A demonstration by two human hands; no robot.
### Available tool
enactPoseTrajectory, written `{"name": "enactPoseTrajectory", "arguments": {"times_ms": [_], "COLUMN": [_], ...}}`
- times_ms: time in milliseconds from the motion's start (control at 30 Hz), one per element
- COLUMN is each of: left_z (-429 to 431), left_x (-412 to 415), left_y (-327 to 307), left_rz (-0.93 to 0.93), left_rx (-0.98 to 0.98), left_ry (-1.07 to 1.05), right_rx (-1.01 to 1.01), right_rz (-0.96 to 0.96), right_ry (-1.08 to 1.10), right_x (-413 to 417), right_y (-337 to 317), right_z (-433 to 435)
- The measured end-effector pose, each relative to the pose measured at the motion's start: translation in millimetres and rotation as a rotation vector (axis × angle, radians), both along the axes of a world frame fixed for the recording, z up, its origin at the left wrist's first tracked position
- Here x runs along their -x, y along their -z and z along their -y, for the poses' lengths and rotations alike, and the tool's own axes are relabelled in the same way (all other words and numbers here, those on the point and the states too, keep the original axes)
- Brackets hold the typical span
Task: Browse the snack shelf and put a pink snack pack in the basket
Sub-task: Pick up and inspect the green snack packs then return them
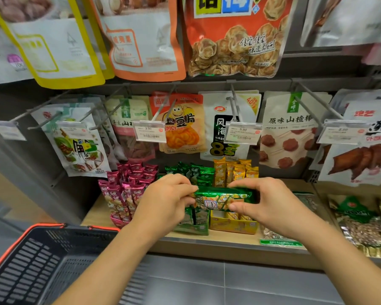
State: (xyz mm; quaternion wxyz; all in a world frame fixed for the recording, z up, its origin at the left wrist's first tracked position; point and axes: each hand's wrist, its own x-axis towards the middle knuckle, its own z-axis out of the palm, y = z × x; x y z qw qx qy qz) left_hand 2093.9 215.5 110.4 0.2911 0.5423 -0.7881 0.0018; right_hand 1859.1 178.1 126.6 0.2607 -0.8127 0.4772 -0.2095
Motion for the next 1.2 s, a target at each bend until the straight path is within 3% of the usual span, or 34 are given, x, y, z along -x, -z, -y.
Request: {"name": "enactPoseTrajectory", "arguments": {"times_ms": [300,500,667,800,967,1133,1200], "left_z": [-8.4,-8.0,-8.1,-11.2,-13.5,-5.9,-3.6], "left_x": [30.1,30.9,31.6,34.3,35.0,33.6,30.5], "left_y": [2.1,0.5,-5.3,-11.4,-14.8,-12.8,-10.2], "left_rz": [-0.059,-0.125,-0.483,-0.680,-0.776,-0.823,-0.811], "left_rx": [0.063,0.127,0.086,-0.112,-0.235,-0.298,-0.308], "left_ry": [0.184,0.158,0.023,-0.010,0.046,-0.058,-0.082], "right_rx": [0.091,0.075,-0.040,-0.079,-0.051,0.046,0.060], "right_rz": [-0.017,0.090,0.323,0.408,0.311,0.106,0.108], "right_ry": [-0.025,-0.014,0.007,-0.087,-0.150,-0.171,-0.177], "right_x": [-14.3,-17.7,-20.6,-25.0,-25.1,-28.4,-29.7], "right_y": [10.5,13.5,11.9,10.0,15.7,22.5,23.6], "right_z": [-9.6,-10.8,-9.6,-12.6,-14.3,-14.5,-15.3]}}
